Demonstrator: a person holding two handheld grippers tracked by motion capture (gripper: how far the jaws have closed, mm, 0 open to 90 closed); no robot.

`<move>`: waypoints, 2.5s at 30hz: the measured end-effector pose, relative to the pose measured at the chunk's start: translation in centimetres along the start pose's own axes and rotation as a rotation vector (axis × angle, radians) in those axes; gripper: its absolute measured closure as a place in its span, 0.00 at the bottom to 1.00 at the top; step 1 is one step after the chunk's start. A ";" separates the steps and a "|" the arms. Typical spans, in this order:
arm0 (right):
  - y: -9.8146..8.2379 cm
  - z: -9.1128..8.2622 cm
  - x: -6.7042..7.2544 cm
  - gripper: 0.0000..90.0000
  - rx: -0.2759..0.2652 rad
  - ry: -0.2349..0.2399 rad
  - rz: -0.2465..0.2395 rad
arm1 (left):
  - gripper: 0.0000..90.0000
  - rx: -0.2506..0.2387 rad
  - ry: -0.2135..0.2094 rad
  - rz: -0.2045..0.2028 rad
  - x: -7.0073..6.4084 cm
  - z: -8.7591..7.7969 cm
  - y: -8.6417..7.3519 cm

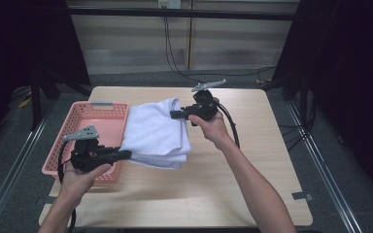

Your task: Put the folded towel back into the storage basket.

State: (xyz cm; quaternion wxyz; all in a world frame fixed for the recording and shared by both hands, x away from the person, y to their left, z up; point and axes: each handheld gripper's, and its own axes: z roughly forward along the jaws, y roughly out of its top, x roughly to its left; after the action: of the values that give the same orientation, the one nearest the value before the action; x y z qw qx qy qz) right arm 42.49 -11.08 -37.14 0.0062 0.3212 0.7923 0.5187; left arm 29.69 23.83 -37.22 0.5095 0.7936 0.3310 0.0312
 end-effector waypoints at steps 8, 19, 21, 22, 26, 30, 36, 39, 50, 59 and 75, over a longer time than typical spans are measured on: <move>2.3 2.2 0.4 0.83 0.001 0.016 -0.008 | 0.85 -0.021 0.046 -0.024 1.7 -2.2 0.3; 6.1 6.7 2.4 0.83 0.019 0.045 -0.029 | 0.85 -0.061 0.120 -0.052 3.9 -6.4 -0.6; 6.6 7.5 3.0 0.83 0.024 0.049 -0.039 | 0.85 -0.065 0.134 -0.064 4.4 -7.2 -1.1; 6.9 7.9 3.3 0.83 0.026 0.052 -0.039 | 0.85 -0.072 0.138 -0.075 4.6 -7.6 -1.3; 7.9 9.4 4.1 0.83 0.032 0.063 -0.052 | 0.86 -0.081 0.167 -0.097 5.3 -9.0 -1.8; 8.6 11.2 4.9 0.83 0.038 0.067 -0.056 | 0.86 -0.093 0.196 -0.112 6.0 -10.5 -2.2; 8.9 14.0 5.8 0.83 0.052 0.070 -0.043 | 0.86 -0.095 0.229 -0.148 7.3 -12.0 -3.3; 8.5 15.1 6.3 0.83 0.050 0.068 -0.040 | 0.86 -0.100 0.242 -0.168 7.9 -12.7 -4.0; 6.8 19.3 6.8 0.83 0.080 0.044 -0.006 | 0.86 -0.087 0.308 -0.251 10.1 -13.5 -6.5; 4.8 22.1 6.2 0.83 0.121 0.016 -0.002 | 0.85 0.002 0.354 -0.280 11.3 -11.8 -8.3; 3.8 21.4 4.9 0.51 0.104 -0.028 -0.018 | 0.53 -0.022 0.385 -0.236 9.4 -11.3 -7.4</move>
State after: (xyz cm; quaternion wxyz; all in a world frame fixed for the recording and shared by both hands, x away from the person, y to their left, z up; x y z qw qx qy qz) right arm 47.84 9.94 -42.31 0.0051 0.3211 0.8209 0.4723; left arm 28.95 39.93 -40.66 0.4457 0.7231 0.5125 0.1261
